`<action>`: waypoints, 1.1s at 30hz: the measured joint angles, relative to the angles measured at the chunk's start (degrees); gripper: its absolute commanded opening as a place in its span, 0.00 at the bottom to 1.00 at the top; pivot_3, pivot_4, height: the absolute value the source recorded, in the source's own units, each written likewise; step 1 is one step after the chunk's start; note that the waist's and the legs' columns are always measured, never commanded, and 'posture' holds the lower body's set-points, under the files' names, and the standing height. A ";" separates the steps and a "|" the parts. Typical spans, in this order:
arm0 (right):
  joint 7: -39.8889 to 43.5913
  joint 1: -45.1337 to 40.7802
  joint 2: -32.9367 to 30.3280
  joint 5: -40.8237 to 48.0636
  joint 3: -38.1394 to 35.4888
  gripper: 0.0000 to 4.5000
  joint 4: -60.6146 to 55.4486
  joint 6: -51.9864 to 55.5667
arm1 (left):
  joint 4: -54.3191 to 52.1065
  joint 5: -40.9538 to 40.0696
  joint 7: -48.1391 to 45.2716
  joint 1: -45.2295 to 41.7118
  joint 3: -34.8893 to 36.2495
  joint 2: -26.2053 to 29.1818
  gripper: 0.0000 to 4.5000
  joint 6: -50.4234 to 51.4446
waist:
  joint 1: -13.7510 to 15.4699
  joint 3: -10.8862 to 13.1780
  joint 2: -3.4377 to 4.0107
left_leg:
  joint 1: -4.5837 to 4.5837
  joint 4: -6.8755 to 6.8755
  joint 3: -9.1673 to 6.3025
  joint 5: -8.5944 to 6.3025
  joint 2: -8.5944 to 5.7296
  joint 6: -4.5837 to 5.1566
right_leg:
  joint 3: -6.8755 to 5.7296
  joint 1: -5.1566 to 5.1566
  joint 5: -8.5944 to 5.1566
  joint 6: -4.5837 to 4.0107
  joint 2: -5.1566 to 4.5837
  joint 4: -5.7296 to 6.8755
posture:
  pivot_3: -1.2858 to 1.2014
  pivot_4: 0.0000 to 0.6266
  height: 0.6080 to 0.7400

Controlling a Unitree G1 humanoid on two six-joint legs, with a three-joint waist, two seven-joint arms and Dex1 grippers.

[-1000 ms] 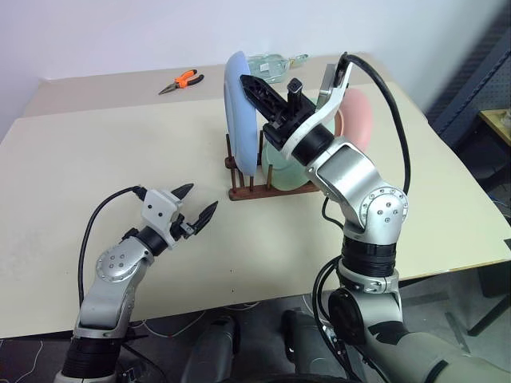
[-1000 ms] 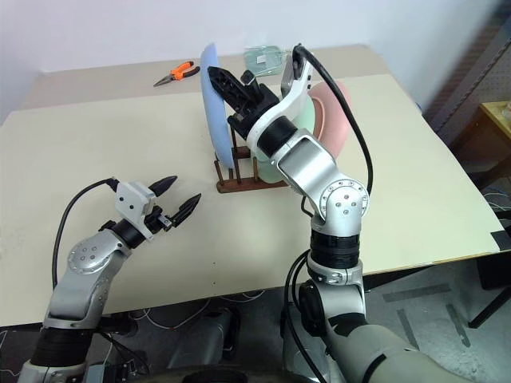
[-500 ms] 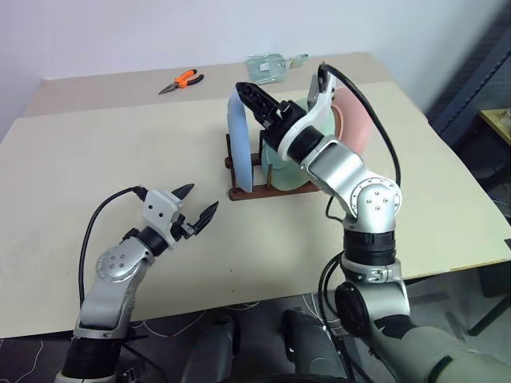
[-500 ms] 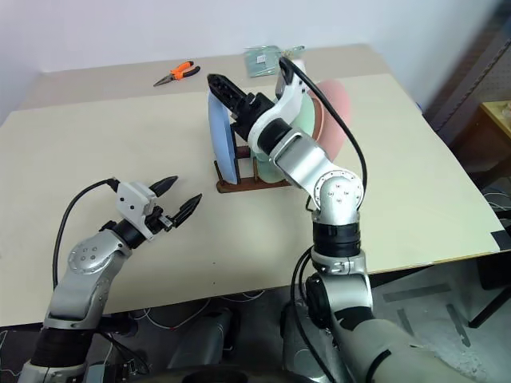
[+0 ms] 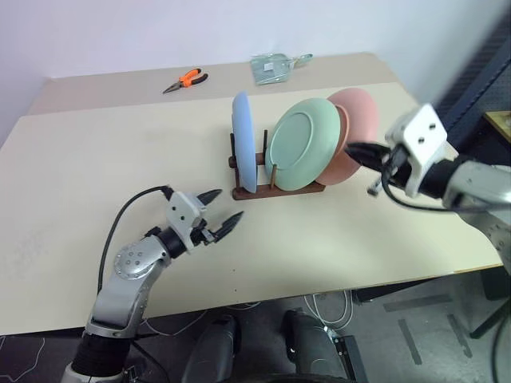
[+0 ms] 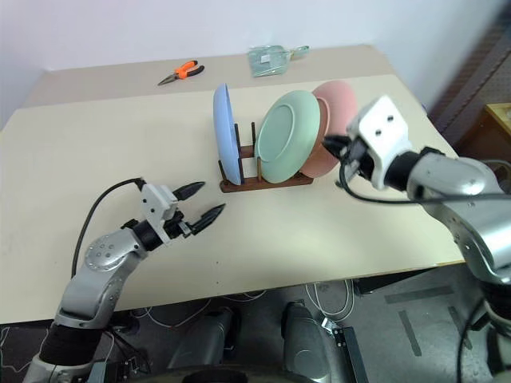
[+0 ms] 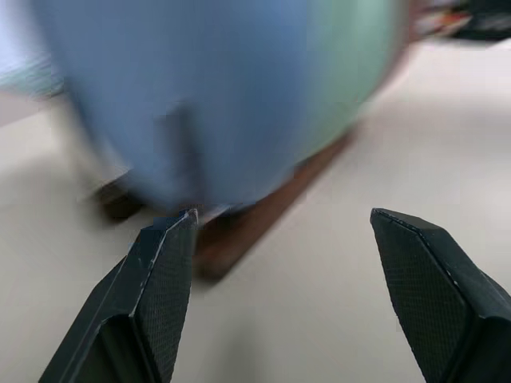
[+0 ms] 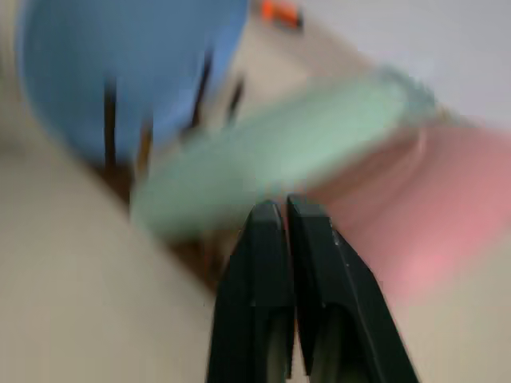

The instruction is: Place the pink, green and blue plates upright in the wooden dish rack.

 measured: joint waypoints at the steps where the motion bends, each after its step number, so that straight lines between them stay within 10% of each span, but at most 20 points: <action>1: 0.49 0.94 0.05 -0.93 -0.05 0.00 -0.76 -0.14 | -0.35 -0.47 -0.42 -0.82 -1.20 -0.41 0.79 0.73 | -0.11 0.00 -0.01 | 0.06 0.00 0.10 -0.01 0.06 0.00 | 0.00 0.00 0.01 -0.02 -0.01 0.01 | 0.52 0.24 0.99; 33: 2.79 -12.83 19.10 -23.63 13.26 0.00 5.17 -5.00 | -6.44 -2.22 1.42 -2.24 -3.44 -1.18 0.79 7.50 | 0.16 0.11 -0.20 | 0.21 0.00 0.71 -0.05 0.15 0.08 | 0.01 0.02 0.18 -0.25 -0.08 0.04 | 0.52 0.24 0.99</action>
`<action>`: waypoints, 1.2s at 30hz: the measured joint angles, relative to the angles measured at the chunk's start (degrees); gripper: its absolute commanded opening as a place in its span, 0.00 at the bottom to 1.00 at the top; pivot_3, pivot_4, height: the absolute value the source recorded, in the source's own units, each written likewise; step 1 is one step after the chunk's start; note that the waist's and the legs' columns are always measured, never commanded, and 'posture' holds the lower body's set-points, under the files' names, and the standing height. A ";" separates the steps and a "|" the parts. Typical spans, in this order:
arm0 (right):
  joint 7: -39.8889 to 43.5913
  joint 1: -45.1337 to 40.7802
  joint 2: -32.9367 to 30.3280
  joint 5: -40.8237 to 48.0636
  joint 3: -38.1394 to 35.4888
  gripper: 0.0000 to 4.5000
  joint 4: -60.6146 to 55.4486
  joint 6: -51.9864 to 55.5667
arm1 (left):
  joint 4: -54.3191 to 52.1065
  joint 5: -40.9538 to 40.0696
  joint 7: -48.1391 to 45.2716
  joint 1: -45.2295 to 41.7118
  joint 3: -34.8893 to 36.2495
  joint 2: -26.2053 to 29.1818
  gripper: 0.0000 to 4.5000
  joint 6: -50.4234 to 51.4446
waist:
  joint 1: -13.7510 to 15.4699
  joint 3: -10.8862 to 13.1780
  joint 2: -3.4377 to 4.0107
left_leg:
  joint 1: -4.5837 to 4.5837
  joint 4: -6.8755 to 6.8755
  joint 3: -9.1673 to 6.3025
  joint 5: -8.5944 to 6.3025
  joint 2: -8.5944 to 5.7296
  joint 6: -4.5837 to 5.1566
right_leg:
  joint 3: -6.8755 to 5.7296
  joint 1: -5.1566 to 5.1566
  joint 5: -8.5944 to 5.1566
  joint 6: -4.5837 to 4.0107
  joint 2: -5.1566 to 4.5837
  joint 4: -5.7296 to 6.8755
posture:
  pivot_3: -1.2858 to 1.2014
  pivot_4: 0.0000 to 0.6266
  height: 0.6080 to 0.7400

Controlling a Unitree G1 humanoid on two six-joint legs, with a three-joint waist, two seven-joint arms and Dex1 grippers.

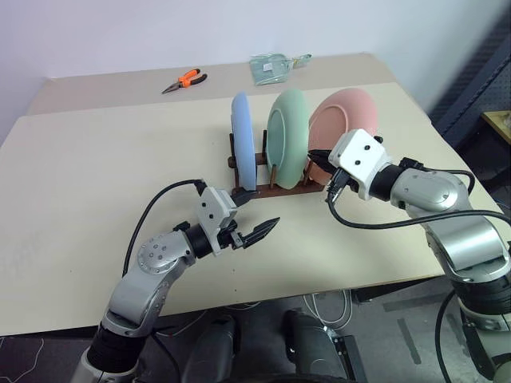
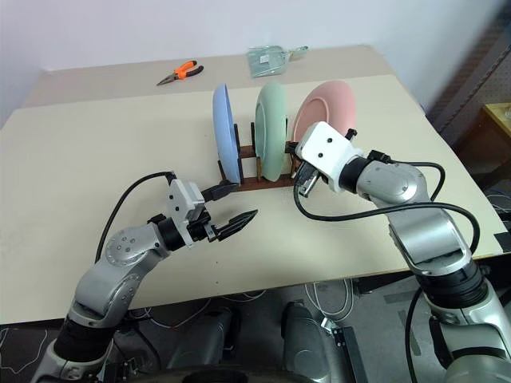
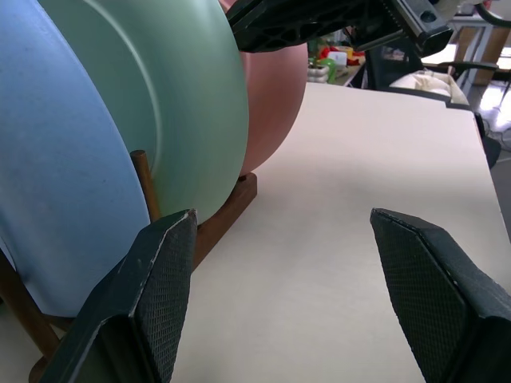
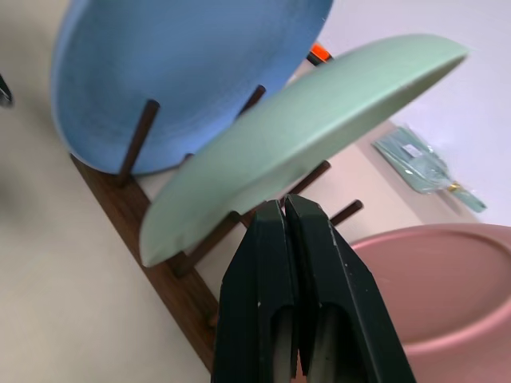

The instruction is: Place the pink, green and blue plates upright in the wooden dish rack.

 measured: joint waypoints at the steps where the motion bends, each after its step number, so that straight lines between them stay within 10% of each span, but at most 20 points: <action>1: -0.03 -0.37 -0.23 -0.48 -0.95 0.00 0.65 -0.61 | 0.00 0.00 0.00 0.00 0.00 -0.01 0.79 0.00 | 0.00 0.00 0.00 | 0.00 0.00 0.01 0.00 0.00 0.00 | 0.00 0.00 0.00 0.00 0.00 0.00 | 0.52 0.24 0.99; 12: -3.45 2.02 -11.66 -11.16 -14.27 0.00 15.69 -6.25 | 0.07 -0.30 -0.18 0.58 0.02 -0.51 0.79 -0.01 | 1.00 -0.02 -0.03 | 0.03 -0.01 0.15 -0.02 0.01 0.04 | 0.04 0.03 0.00 -0.02 -0.02 -0.02 | 0.52 0.24 0.99; 36: 3.95 10.08 -2.32 -7.94 -11.30 0.00 14.86 -11.06 | 0.57 0.93 0.90 5.78 6.75 5.65 0.79 -1.43 | 0.96 -0.01 -0.03 | 0.14 -0.01 0.25 -0.04 0.07 0.08 | 0.13 0.06 0.01 -0.03 0.02 0.02 | 0.52 0.24 0.99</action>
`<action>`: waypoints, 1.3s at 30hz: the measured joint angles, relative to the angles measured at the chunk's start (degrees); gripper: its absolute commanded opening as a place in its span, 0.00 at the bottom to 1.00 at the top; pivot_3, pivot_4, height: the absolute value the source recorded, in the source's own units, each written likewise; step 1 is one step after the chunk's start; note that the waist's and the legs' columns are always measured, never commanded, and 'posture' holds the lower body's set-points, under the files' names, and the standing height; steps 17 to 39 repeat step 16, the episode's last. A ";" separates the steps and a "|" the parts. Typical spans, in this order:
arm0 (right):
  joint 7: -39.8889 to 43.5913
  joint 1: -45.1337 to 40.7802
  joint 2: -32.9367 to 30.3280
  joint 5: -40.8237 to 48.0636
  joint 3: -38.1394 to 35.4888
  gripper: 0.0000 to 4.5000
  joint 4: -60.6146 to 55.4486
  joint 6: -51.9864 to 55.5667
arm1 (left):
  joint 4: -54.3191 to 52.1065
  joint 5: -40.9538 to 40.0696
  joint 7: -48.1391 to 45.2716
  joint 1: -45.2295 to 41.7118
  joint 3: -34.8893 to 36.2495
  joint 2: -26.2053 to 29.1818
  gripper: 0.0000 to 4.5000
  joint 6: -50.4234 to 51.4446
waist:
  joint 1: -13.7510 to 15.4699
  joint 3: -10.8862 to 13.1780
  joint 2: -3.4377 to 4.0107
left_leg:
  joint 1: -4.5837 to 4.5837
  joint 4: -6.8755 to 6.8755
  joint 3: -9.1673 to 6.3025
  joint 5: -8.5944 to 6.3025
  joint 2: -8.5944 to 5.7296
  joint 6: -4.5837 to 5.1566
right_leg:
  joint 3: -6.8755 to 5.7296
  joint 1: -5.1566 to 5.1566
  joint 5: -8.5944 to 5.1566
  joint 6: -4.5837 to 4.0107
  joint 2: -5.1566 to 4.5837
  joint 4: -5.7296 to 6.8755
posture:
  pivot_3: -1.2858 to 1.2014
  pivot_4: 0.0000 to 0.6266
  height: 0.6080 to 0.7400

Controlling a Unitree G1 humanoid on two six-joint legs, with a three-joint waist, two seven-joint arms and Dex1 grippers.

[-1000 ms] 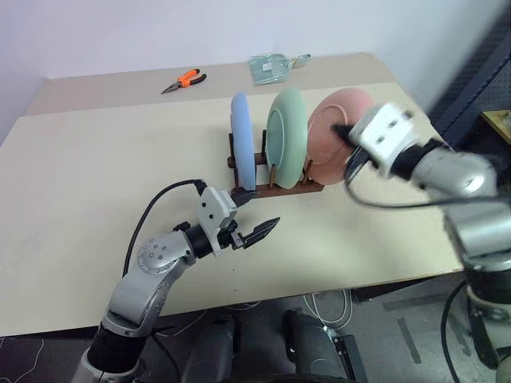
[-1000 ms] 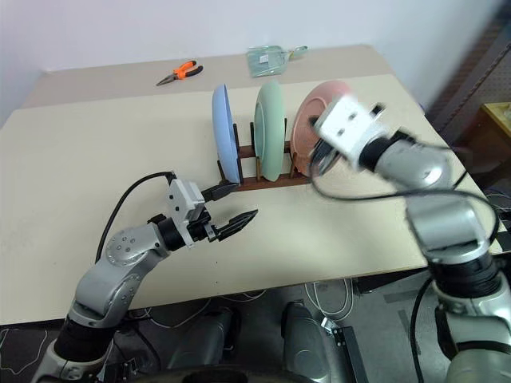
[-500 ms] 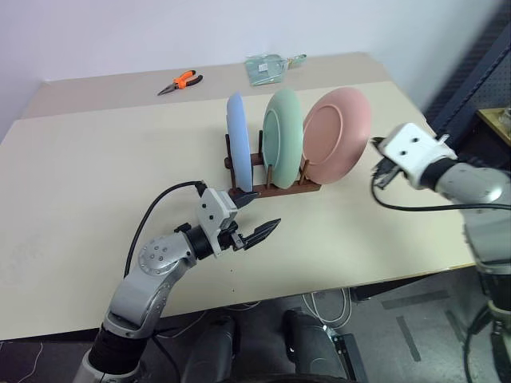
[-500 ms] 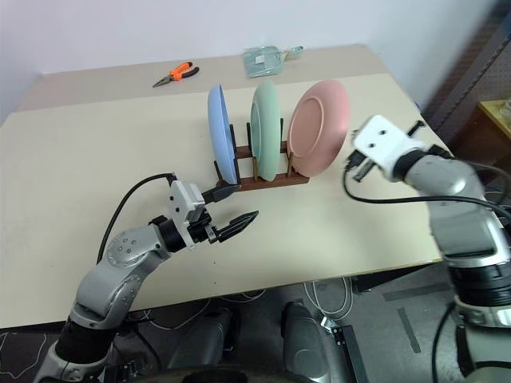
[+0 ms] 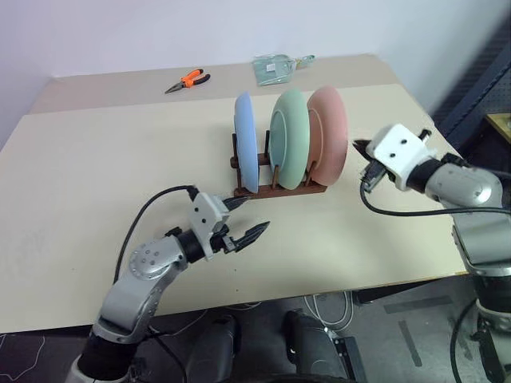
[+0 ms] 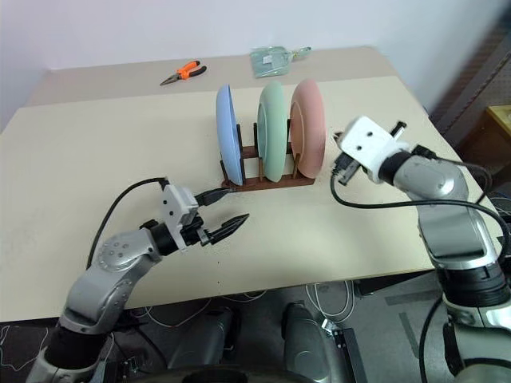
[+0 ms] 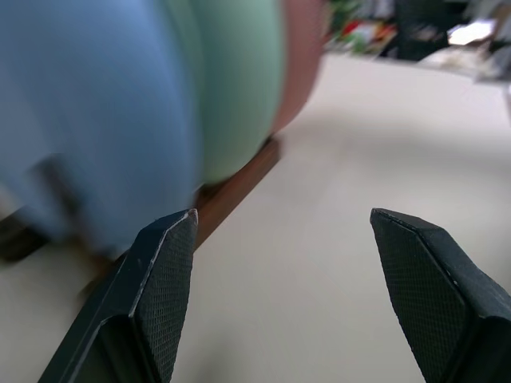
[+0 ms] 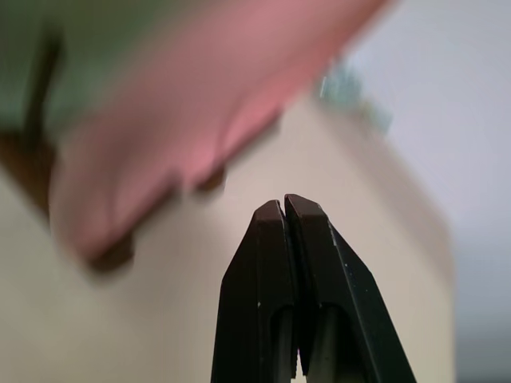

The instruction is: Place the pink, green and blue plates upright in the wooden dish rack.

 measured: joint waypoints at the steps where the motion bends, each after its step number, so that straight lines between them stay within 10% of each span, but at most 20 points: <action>1: 0.36 1.87 0.88 1.23 -1.63 0.00 1.58 -1.09 | 0.94 0.66 0.20 1.34 2.47 1.28 0.79 -1.20 | -0.11 0.00 0.00 | 0.03 0.00 0.00 0.00 0.02 0.00 | 0.00 0.00 0.00 0.00 0.01 0.01 | 0.52 0.24 0.99; 8: 3.36 6.75 6.54 10.86 -7.91 0.00 7.55 -3.68 | 14.08 4.22 1.58 9.02 14.85 4.61 0.79 -10.15 | -0.91 -0.02 0.04 | 0.06 0.01 -0.04 -0.01 0.05 0.01 | 0.01 0.03 0.00 0.01 0.01 0.03 | 0.52 0.24 0.99; 39: 4.04 6.73 8.39 13.83 -8.03 0.00 8.32 -3.12 | 15.78 4.03 1.19 9.99 15.62 2.75 0.79 -12.60 | -0.96 -0.02 0.04 | 0.06 0.01 -0.08 -0.01 0.04 0.00 | 0.01 0.03 0.01 0.01 -0.02 0.03 | 0.52 0.24 0.99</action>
